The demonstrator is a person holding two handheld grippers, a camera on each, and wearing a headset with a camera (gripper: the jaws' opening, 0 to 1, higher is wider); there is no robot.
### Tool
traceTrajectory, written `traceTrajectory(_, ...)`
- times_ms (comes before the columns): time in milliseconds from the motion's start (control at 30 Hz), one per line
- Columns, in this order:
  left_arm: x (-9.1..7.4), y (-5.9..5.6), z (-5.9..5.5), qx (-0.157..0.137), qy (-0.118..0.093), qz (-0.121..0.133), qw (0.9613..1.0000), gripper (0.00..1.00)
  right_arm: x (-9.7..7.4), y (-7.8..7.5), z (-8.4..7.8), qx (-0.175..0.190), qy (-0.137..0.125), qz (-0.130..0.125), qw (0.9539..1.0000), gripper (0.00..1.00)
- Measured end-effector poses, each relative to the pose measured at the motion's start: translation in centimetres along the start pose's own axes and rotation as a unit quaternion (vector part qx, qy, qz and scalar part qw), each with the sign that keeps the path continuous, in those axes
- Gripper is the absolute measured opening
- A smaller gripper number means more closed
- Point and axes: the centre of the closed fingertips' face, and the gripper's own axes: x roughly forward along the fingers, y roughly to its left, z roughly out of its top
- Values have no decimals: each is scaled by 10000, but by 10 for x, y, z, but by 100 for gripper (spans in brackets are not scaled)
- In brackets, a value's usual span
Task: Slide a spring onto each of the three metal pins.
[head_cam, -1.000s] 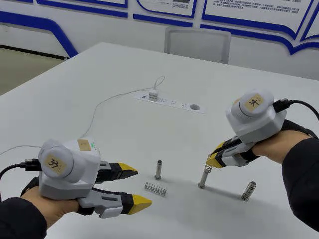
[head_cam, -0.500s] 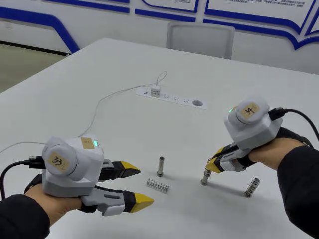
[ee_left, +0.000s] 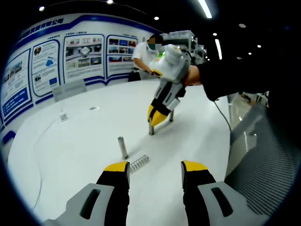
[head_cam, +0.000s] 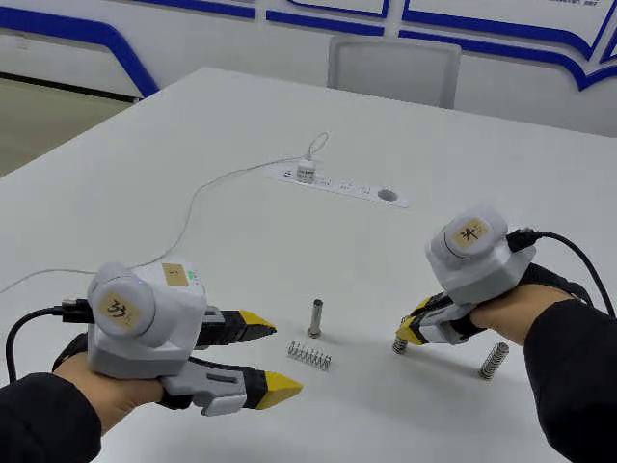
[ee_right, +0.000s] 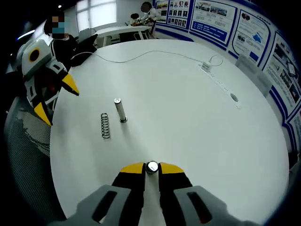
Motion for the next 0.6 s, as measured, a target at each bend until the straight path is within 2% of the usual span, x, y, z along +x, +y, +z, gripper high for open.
traceTrajectory(333,0,0,-1,21,2,-6,10000,45,-7,1,2,-131,-18,-89,9999,17)
traceTrajectory(600,1,-1,-1,70,28,-28,10000,44,-12,7,-15,-58,95,-114,9999,18)
